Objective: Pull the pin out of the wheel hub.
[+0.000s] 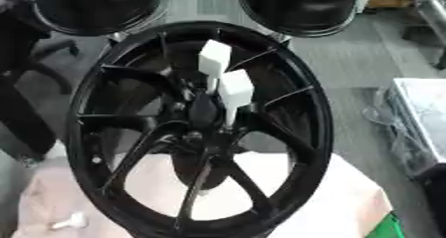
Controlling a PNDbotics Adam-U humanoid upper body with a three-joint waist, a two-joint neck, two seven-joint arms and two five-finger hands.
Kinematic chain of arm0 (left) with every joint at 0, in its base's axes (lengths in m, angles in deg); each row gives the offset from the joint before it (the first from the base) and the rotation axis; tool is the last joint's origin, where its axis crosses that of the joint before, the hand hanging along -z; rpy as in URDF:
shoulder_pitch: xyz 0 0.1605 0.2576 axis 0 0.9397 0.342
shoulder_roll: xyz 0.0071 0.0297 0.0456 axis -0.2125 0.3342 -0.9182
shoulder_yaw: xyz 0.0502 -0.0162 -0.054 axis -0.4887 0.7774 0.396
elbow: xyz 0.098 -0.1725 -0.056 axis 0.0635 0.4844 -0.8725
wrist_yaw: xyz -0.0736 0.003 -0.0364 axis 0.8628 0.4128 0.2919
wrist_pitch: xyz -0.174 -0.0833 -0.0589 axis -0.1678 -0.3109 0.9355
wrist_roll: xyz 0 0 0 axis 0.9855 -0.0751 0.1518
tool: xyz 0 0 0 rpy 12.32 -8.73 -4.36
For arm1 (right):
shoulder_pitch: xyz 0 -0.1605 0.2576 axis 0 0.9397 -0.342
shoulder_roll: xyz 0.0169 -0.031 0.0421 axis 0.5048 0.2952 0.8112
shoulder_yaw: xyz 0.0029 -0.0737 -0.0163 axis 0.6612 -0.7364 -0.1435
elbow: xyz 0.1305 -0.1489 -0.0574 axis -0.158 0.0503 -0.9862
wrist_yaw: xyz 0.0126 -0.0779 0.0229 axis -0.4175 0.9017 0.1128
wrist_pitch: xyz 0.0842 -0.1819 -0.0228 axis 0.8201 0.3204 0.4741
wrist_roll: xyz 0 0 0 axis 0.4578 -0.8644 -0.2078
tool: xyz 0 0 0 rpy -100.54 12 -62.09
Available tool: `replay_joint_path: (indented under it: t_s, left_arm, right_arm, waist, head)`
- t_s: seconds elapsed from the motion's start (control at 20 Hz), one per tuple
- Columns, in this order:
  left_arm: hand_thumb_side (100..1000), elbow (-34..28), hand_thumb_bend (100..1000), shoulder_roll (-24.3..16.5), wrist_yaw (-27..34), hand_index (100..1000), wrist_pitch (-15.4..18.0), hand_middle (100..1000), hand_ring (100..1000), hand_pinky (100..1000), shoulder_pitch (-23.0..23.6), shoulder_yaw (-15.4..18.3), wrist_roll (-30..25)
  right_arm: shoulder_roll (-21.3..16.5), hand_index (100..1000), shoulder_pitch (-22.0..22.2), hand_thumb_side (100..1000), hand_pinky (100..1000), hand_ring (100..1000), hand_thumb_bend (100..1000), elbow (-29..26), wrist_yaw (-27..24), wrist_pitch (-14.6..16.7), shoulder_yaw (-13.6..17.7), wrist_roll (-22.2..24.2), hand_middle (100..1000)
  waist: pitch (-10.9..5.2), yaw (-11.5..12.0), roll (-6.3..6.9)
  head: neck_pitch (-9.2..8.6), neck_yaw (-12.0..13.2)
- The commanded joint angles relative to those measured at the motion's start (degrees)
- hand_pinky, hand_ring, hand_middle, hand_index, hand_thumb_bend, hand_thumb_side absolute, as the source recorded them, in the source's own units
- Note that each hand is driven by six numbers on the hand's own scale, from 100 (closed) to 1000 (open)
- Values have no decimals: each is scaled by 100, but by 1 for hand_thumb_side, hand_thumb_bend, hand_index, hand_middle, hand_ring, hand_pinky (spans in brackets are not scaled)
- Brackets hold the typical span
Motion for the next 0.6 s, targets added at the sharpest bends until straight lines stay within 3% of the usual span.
replay_joint_path:
  t_s: [0.05,0.6]
  left_arm:
    - [547,-59,391,-180,-46,663,-13,659,733,687,-37,29,-11]
    - [550,-39,385,-250,-52,663,-27,660,735,687,5,13,-32]
  right_arm:
    - [-301,784,-248,391,770,715,426,-188,120,64,-283,359,741]
    - [-38,794,-917,417,777,740,446,51,624,319,-1227,1647,756]
  waist:
    - [-184,-15,2]
    - [-215,-69,-56]
  head:
    - [26,39]
    - [54,81]
